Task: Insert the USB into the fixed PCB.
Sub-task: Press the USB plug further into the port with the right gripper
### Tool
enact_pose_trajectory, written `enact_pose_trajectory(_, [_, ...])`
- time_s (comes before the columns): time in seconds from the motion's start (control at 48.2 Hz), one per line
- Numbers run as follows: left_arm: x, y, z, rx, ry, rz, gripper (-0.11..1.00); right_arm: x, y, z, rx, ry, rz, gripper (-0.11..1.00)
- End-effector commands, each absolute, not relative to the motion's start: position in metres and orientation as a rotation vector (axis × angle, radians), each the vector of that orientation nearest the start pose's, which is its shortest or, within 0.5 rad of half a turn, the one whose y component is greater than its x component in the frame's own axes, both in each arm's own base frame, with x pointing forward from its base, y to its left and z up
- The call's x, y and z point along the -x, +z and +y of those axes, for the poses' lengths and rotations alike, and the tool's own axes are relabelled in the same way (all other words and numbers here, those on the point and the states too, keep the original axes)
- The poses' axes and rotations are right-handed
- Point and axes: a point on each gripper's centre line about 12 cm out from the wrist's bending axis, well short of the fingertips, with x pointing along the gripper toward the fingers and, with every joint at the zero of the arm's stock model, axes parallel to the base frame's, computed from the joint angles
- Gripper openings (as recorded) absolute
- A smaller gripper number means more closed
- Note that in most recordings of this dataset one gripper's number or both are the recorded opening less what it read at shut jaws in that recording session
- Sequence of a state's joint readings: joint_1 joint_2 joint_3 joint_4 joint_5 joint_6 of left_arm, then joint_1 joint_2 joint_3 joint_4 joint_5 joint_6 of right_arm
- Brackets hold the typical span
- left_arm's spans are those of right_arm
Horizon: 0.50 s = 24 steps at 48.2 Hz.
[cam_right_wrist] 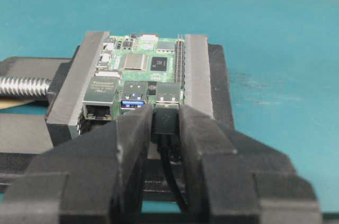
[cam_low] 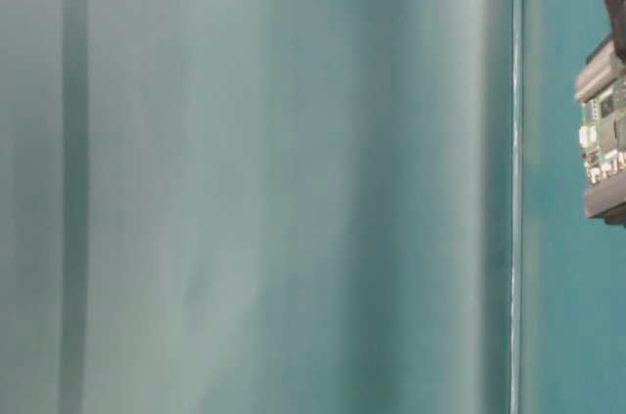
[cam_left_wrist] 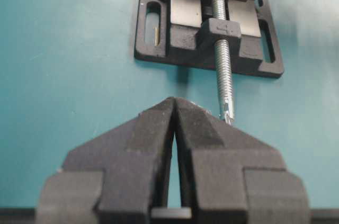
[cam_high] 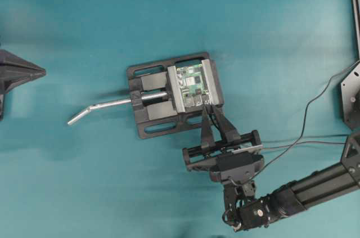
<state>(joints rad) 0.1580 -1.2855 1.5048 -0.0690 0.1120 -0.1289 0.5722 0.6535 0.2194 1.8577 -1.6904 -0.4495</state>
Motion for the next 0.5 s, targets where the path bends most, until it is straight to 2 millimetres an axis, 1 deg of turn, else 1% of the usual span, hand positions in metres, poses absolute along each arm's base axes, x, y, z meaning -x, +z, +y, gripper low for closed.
enact_pose_trajectory(0.0, [-0.1354,0.1766,0.0212,0.224,0.183,0.285,-0.01,-0.3975,0.1062,0.0968,-0.279,-1.326,-0.108,0.21])
enact_pose_trajectory(0.228, [-0.1354,0.1766,0.0212,0.223,0.182,0.285,0.00,-0.4019,0.1068,0.0949,-0.276,-1.286,-0.120,0.21])
enact_pose_trajectory(0.477, [-0.1354,0.1766,0.0210,0.222,0.181,0.285,-0.01,-0.4042,0.1066,0.0890,-0.277,-1.294,-0.121,0.21])
